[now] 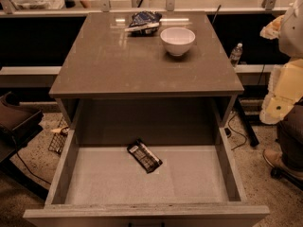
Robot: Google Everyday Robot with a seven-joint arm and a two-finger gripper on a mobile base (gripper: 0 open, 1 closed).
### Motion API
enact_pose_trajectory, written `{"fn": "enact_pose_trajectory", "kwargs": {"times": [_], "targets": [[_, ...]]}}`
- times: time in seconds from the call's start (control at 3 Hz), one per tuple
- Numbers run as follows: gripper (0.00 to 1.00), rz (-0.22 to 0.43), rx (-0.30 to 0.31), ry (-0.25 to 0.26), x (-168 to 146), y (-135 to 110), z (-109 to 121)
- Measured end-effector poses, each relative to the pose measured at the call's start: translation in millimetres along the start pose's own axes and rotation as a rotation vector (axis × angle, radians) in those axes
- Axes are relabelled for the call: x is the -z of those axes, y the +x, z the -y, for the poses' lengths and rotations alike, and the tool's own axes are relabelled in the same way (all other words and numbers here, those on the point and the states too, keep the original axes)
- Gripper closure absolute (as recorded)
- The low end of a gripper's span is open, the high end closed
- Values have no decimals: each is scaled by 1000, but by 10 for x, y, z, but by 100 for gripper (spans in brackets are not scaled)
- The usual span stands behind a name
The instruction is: Pick rxbar chocolate from top drawer and place on counter
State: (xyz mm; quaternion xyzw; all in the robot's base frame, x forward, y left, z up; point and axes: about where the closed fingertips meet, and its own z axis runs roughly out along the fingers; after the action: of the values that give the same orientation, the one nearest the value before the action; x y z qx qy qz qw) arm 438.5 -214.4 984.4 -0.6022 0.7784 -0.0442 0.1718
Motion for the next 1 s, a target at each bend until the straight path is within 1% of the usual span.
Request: {"fn": "enact_pose_trajectory", "kwargs": {"times": [0.33, 0.67, 1.0], "targets": [[0, 10, -3, 5, -24, -19, 10], [0, 59, -27, -3, -314, -44, 32], [0, 134, -150, -56, -1335, -114, -70]]}}
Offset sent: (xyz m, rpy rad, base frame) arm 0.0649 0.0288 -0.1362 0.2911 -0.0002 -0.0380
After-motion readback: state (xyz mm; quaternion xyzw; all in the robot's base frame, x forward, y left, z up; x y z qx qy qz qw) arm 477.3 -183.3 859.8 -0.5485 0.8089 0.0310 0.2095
